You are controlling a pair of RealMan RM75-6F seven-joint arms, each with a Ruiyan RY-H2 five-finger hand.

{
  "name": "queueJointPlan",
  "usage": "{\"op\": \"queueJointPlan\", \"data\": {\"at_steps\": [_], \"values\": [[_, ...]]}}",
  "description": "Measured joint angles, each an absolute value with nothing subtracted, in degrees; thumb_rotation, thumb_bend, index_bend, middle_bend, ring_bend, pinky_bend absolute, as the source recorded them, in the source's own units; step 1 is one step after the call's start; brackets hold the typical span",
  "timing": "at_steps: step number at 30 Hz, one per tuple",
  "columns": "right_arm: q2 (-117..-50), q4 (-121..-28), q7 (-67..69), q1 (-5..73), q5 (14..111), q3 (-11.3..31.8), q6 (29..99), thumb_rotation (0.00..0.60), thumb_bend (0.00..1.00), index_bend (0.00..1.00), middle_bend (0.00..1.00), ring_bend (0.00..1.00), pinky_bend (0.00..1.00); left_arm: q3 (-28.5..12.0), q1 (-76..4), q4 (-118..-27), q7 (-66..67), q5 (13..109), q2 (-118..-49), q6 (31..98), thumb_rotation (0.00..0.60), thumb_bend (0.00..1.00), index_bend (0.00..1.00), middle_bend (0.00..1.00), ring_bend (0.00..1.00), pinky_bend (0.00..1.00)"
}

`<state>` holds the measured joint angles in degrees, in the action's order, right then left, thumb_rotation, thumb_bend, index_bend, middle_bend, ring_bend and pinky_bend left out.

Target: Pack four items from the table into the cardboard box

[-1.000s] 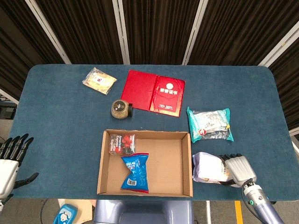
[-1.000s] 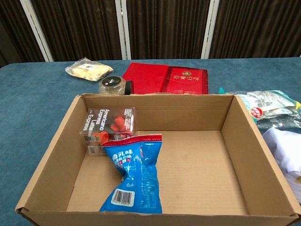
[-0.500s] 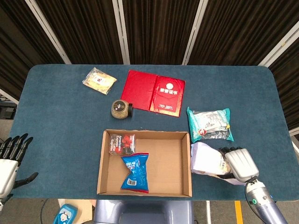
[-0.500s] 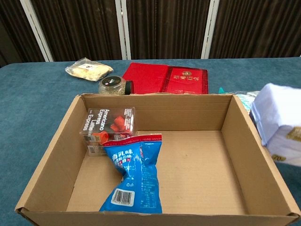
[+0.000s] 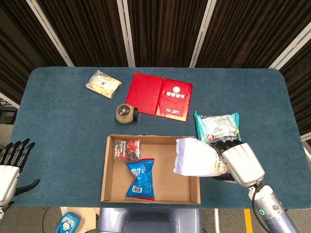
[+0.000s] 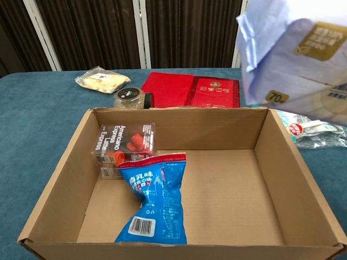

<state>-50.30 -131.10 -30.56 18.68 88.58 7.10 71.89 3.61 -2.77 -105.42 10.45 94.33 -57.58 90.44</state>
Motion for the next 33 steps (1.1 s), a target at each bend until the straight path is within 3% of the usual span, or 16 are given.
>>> {"op": "queueJointPlan", "data": {"at_steps": [4, 10, 24, 29, 33], "values": [[-51.6, -134.1, -34.6, 19.9, 91.7, 6.7, 70.1, 0.6, 0.13, 0.7, 0.7, 0.69, 0.76, 3.5, -2.6, -105.3, 10.0, 94.4, -57.4, 90.4, 0.6, 0.02, 0.0, 0.0, 0.0, 0.0], [-59.7, -134.7, -40.2, 21.4, 92.6, 5.5, 67.2, 0.6, 0.13, 0.7, 0.7, 0.69, 0.76, 3.2, -2.4, -105.1, 9.3, 94.5, -57.2, 90.5, 0.6, 0.02, 0.0, 0.0, 0.0, 0.0], [-81.5, -135.0, -63.5, 25.4, 76.9, 6.3, 67.3, 0.6, 0.13, 0.69, 0.68, 0.68, 0.76, 2.5, -2.0, -104.6, 7.9, 94.4, -56.6, 90.8, 0.6, 0.02, 0.0, 0.0, 0.0, 0.0], [-86.6, -135.0, -72.7, 26.8, 70.1, 6.6, 71.5, 0.6, 0.12, 0.54, 0.55, 0.57, 0.72, 2.2, -1.9, -104.4, 7.3, 94.1, -56.5, 90.7, 0.6, 0.02, 0.0, 0.0, 0.0, 0.0], [-89.0, -135.0, -77.2, 27.7, 66.3, 6.0, 74.9, 0.6, 0.08, 0.33, 0.35, 0.38, 0.66, 2.1, -1.9, -104.4, 7.2, 94.2, -56.5, 90.6, 0.6, 0.02, 0.0, 0.0, 0.0, 0.0]]}}
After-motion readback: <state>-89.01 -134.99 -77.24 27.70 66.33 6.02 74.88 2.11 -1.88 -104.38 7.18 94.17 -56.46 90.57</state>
